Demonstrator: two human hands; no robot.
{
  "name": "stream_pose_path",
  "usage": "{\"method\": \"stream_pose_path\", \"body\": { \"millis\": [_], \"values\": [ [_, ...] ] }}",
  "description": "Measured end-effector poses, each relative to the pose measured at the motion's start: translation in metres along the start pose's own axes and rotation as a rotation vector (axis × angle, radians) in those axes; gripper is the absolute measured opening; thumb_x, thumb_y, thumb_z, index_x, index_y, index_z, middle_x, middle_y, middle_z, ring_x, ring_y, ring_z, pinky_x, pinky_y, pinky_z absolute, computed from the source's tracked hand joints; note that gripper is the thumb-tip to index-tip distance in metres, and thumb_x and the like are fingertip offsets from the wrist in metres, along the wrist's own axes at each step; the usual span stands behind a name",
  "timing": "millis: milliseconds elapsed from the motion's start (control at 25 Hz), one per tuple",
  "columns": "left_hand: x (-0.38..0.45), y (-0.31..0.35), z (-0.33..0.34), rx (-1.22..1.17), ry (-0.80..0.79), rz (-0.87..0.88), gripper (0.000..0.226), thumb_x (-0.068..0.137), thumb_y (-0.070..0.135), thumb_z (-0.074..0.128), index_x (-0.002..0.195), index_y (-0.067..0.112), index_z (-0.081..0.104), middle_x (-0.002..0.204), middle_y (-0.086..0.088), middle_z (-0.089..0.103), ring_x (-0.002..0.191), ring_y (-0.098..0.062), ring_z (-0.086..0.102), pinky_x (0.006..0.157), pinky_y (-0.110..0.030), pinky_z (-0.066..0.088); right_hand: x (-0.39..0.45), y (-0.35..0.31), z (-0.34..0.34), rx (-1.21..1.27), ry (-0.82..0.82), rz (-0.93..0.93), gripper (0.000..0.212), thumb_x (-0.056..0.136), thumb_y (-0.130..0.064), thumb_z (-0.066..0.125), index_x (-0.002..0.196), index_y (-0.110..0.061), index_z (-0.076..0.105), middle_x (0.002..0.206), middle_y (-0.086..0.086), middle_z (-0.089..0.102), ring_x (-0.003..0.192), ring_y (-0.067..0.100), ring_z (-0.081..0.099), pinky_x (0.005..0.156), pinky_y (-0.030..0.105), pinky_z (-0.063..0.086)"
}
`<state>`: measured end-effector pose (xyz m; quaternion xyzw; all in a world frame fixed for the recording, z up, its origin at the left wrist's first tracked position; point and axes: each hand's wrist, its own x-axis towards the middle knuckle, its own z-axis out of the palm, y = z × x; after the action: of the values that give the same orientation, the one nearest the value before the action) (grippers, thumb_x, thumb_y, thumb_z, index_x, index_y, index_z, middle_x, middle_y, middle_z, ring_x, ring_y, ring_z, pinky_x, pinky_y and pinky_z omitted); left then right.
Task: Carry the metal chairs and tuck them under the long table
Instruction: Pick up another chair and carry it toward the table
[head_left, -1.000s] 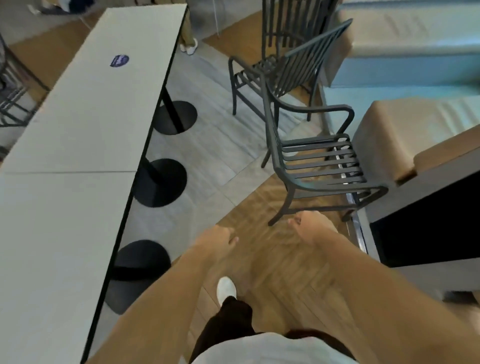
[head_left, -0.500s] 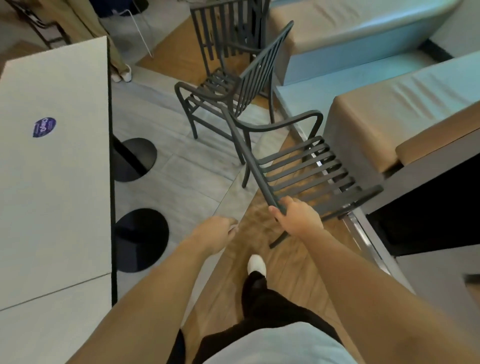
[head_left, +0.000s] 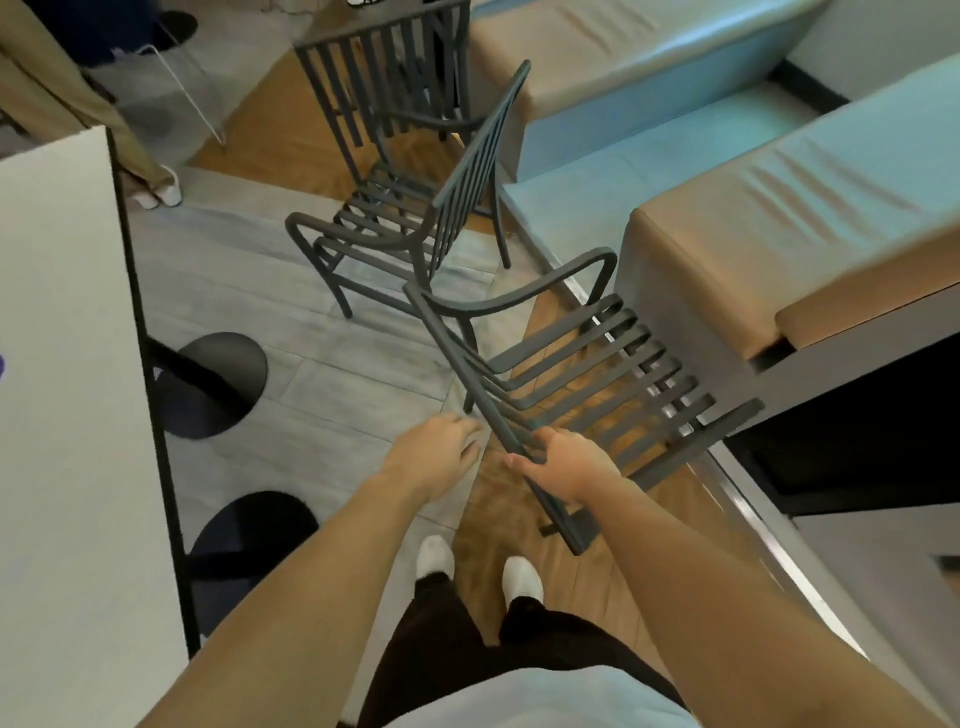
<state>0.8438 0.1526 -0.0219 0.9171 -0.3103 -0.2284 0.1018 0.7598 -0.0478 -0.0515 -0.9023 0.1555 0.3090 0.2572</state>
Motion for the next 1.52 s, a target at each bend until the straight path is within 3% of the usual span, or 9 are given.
{"method": "stream_pose_path", "body": {
  "millis": [320,440,600,760,960,1120,1280,1520],
  "values": [
    [0.095,-0.043,-0.042,0.178,-0.116,0.305,0.083,0.087,0.069,0.062,0.154,0.023,0.044,0.155,0.003,0.043,0.144,-0.018,0.036,0.117,-0.036,0.033,0.042,-0.022,-0.004,0.176,-0.095,0.192,0.086,0.09,-0.077,0.051,0.152,-0.017,0.045,0.144,0.007,0.059,0.126,0.027,0.059,0.102,0.04,0.051],
    [0.13,-0.061,-0.049,0.263,-0.209,0.398,0.086,0.084,0.069,0.066,0.154,0.024,0.045,0.153,0.003,0.047,0.142,-0.021,0.038,0.117,-0.037,0.031,0.057,-0.036,0.006,0.318,-0.059,0.284,0.069,0.094,-0.065,0.058,0.145,-0.017,0.053,0.136,0.005,0.064,0.119,0.024,0.062,0.099,0.037,0.053],
    [0.165,-0.078,-0.047,0.326,-0.302,0.459,0.08,0.086,0.062,0.071,0.152,0.025,0.046,0.148,0.002,0.051,0.138,-0.023,0.041,0.118,-0.039,0.034,0.067,-0.049,0.025,0.401,-0.036,0.385,0.045,0.098,-0.047,0.061,0.135,-0.021,0.059,0.111,-0.001,0.064,0.098,0.019,0.062,0.08,0.031,0.049],
    [0.187,-0.086,-0.041,0.45,-0.322,0.519,0.065,0.093,0.048,0.069,0.151,0.025,0.048,0.147,0.002,0.052,0.137,-0.022,0.043,0.118,-0.039,0.031,0.072,-0.052,0.036,0.438,0.002,0.449,0.04,0.097,-0.047,0.061,0.129,-0.022,0.06,0.112,0.001,0.065,0.099,0.021,0.063,0.088,0.038,0.055],
    [0.211,-0.085,-0.042,0.598,-0.33,0.462,0.048,0.099,0.04,0.062,0.145,0.028,0.054,0.142,0.002,0.057,0.135,-0.022,0.047,0.118,-0.04,0.029,0.079,-0.054,0.042,0.426,0.041,0.517,0.029,0.094,-0.041,0.06,0.118,-0.025,0.064,0.105,-0.002,0.065,0.097,0.022,0.064,0.086,0.04,0.058],
    [0.225,-0.09,-0.04,0.692,-0.328,0.465,0.045,0.101,0.039,0.059,0.145,0.03,0.053,0.14,0.003,0.059,0.133,-0.022,0.051,0.116,-0.041,0.032,0.081,-0.054,0.043,0.41,0.062,0.552,0.029,0.092,-0.04,0.057,0.115,-0.025,0.064,0.103,-0.001,0.067,0.095,0.024,0.066,0.084,0.042,0.059],
    [0.236,-0.091,-0.037,0.801,-0.415,0.509,0.03,0.102,0.028,0.053,0.132,0.026,0.06,0.117,0.0,0.069,0.108,-0.022,0.066,0.095,-0.038,0.054,0.079,-0.062,0.046,0.353,0.087,0.671,0.037,0.094,-0.048,0.058,0.116,-0.019,0.065,0.105,0.001,0.068,0.097,0.024,0.067,0.083,0.039,0.059],
    [0.258,-0.103,-0.041,0.877,-0.517,0.772,0.024,0.102,0.018,0.05,0.122,0.015,0.063,0.116,-0.008,0.066,0.107,-0.028,0.066,0.088,-0.04,0.055,0.078,-0.092,0.044,0.324,0.151,0.84,0.038,0.093,-0.053,0.057,0.106,-0.02,0.07,0.099,-0.001,0.07,0.093,0.024,0.068,0.079,0.038,0.059]
  ]
}}
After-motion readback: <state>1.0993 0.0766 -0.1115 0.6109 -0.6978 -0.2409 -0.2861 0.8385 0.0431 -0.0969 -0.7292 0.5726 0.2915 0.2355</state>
